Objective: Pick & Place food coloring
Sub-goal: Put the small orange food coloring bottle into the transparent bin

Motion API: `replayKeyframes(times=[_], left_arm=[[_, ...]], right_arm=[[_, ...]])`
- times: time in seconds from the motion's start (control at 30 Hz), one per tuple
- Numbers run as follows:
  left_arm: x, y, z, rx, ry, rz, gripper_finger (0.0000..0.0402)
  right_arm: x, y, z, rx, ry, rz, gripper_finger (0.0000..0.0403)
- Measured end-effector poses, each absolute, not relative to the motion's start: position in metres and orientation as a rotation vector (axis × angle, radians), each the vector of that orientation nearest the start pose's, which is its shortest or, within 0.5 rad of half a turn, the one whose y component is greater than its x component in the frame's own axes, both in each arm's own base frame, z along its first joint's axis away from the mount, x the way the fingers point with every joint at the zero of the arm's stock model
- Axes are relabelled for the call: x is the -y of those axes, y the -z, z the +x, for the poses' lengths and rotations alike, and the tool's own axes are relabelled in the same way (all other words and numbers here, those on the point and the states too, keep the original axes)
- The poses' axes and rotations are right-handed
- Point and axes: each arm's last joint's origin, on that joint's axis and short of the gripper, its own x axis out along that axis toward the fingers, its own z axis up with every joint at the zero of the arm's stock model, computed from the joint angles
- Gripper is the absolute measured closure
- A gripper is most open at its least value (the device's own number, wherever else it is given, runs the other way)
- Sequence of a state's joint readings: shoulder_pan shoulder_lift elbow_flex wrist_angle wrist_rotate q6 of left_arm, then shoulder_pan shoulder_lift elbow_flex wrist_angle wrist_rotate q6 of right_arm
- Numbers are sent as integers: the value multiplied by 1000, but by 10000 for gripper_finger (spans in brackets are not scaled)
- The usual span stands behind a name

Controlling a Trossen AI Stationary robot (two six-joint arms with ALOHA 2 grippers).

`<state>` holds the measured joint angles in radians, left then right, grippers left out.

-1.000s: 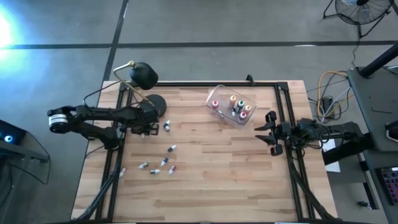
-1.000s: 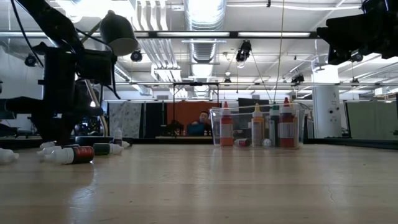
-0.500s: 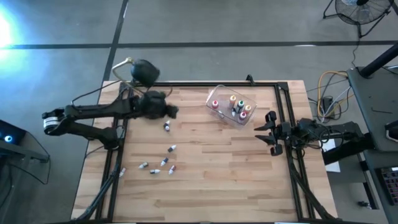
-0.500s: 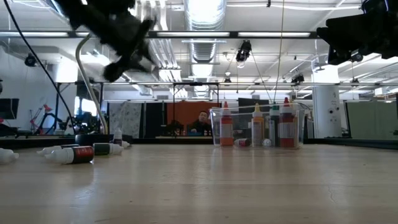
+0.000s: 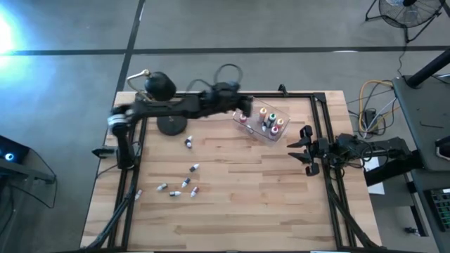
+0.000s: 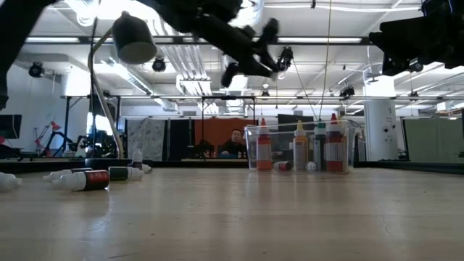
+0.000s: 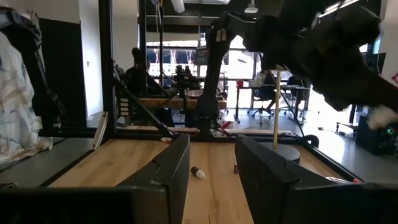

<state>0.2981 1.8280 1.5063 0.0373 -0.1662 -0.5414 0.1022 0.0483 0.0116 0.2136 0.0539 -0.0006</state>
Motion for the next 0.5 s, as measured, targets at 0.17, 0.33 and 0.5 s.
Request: replayKeyframes(times=[0.17, 0.33, 0.5], left_arm=[[-130, -296, 457, -348, -646, -450, 354], [-129, -267, 477, -558, -673, -403, 347], [-126, -263, 486, -575, -755, -277, 303]], right_arm=[[-9, -184, 98, 176, -49, 13, 280], [-8, -184, 98, 176, -48, 13, 280], [-9, -184, 98, 176, -50, 13, 280]])
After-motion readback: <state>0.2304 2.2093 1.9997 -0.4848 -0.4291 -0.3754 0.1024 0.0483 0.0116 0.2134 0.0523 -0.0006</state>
